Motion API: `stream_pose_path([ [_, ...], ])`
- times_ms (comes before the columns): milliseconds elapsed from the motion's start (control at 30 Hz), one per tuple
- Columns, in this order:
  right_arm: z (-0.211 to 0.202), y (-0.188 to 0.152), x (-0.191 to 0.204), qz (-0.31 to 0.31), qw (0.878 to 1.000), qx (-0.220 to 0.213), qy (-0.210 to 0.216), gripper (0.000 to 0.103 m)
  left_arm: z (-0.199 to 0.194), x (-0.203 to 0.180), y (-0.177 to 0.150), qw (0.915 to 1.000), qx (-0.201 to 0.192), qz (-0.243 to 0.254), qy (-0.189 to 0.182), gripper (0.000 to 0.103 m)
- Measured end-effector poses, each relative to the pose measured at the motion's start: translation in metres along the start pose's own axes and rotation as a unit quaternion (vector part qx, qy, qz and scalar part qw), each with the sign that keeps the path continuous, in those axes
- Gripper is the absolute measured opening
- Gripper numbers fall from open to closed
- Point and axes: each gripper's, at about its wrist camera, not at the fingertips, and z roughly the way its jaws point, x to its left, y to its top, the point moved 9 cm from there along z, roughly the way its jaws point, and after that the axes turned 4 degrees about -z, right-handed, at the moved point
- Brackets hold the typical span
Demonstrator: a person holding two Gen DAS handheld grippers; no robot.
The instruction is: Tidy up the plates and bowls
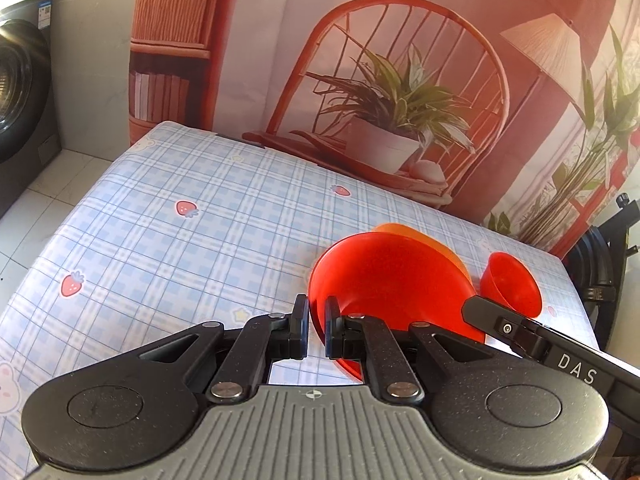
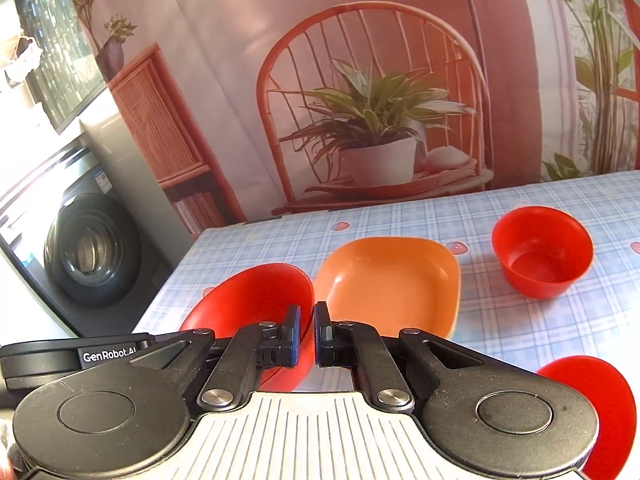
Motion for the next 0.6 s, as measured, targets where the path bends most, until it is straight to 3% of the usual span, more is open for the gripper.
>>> stream_pose_path([
  [333,-0.041,-0.017,-0.058,0.031,0.999,-0.028,-0.035,0.007,0.003,-0.059,-0.032,0.9976,0.023,0.062,-0.023,0.009],
  [600,-0.077,-0.025,-0.122,0.077,0.993,-0.056,-0.069,0.007,0.019,-0.117,-0.059,0.9891,0.061,0.115,-0.069,0.01],
])
